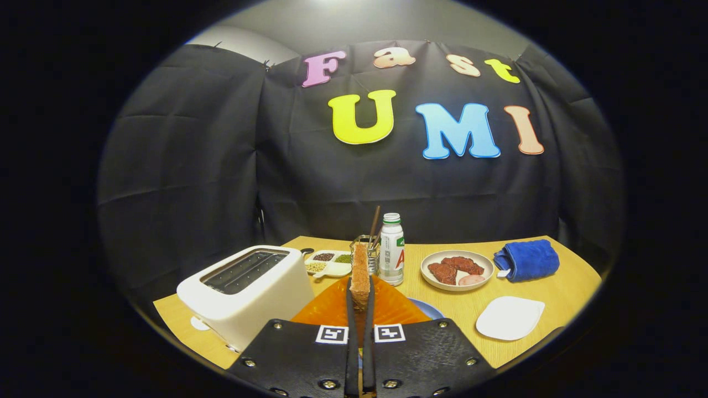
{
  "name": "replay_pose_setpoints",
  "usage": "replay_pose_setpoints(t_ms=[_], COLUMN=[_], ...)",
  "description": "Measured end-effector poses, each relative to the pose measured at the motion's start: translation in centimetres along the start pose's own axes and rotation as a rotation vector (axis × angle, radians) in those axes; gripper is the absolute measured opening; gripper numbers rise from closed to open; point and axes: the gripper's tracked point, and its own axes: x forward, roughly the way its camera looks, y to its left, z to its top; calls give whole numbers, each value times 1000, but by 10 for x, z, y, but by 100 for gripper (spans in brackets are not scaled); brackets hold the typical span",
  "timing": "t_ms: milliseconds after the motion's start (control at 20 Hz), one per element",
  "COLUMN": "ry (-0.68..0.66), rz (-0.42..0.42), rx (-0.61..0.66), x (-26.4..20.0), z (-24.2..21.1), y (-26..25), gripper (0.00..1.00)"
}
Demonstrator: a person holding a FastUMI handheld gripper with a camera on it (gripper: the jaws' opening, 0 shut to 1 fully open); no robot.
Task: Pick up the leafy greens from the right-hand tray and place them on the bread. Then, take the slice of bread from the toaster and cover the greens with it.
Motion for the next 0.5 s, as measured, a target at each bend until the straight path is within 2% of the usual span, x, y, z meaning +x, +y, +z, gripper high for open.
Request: replay_pose_setpoints(t_ms=[500], ry=[34], rz=[33], rx=[-2], x=[16], z=[-32], y=[11], gripper=[3])
